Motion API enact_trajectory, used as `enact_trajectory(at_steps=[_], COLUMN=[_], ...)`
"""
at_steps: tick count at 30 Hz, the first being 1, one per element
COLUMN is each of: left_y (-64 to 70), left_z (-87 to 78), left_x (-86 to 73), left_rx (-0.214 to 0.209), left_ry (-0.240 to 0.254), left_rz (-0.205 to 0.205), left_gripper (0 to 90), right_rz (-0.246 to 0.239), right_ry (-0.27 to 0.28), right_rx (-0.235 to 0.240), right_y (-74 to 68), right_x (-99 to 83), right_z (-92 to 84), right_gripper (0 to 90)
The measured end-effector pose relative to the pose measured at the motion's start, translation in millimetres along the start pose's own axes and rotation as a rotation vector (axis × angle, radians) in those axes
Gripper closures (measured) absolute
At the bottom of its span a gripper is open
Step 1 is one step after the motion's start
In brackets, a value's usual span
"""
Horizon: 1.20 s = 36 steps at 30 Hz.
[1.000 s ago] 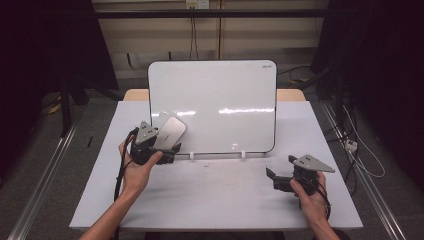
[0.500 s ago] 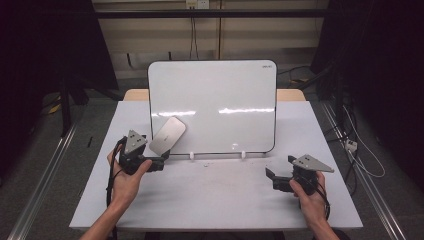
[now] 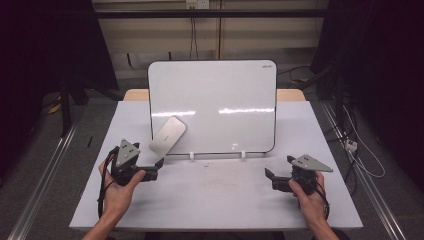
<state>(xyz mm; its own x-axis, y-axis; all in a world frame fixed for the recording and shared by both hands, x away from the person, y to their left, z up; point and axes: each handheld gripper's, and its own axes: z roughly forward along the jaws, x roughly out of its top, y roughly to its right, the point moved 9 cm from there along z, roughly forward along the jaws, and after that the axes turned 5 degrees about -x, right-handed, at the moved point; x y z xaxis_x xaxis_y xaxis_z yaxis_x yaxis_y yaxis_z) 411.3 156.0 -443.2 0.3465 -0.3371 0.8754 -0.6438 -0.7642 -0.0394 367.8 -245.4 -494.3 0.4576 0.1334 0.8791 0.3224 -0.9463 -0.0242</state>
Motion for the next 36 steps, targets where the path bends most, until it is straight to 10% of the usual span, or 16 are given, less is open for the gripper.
enact_trajectory(at_steps=[36], left_y=[-7.4], left_z=[-15.8], left_x=[-49.1], left_rx=[0.017], left_ry=[-0.007], left_rz=[-0.129], left_gripper=[5.1], right_rz=[0.005], right_ry=[0.005], right_rx=[-0.005], right_y=[2.9], right_x=[-0.5], right_z=[-2.8], right_gripper=[6.1])
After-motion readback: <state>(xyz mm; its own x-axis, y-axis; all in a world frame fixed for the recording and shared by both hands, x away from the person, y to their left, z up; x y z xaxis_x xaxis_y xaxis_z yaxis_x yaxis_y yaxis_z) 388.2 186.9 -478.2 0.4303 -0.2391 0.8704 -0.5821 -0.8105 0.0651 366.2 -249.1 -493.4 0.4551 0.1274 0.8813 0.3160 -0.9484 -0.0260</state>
